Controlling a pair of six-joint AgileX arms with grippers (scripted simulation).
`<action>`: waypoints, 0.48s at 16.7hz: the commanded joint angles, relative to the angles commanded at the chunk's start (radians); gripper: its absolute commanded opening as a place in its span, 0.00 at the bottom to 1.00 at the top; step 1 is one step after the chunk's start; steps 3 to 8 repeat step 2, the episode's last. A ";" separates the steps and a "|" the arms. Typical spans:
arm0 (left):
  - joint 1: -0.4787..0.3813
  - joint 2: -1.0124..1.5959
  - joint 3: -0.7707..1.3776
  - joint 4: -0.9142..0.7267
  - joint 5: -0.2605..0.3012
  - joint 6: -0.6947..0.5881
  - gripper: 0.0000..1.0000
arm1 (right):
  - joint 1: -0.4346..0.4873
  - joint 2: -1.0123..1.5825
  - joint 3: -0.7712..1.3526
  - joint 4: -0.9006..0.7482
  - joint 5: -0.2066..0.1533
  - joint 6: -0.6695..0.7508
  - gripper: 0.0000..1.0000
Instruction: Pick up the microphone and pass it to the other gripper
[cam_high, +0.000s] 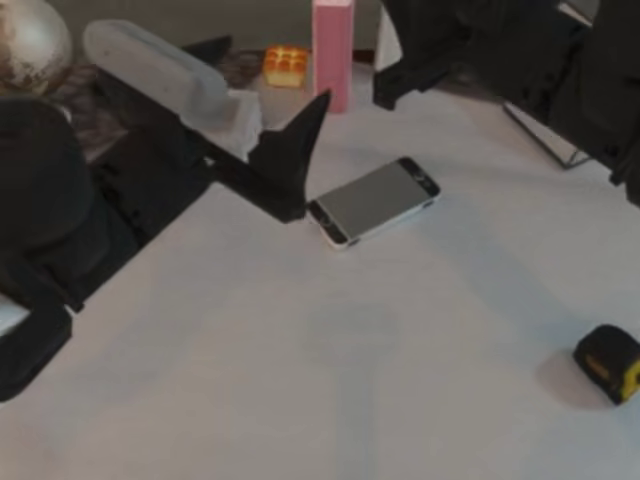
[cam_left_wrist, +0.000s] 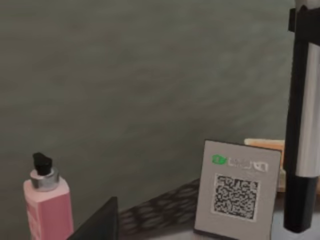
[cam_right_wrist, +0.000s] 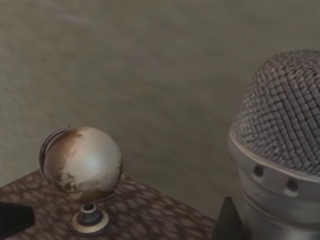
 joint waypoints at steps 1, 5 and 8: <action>0.003 -0.017 -0.016 -0.003 0.003 0.000 1.00 | -0.008 -0.008 -0.008 0.000 -0.009 0.000 0.00; 0.004 -0.024 -0.023 -0.004 0.004 0.000 1.00 | -0.012 -0.011 -0.011 -0.001 -0.013 0.000 0.00; 0.004 -0.024 -0.023 -0.004 0.004 0.000 1.00 | -0.012 -0.011 -0.011 -0.001 -0.013 0.000 0.00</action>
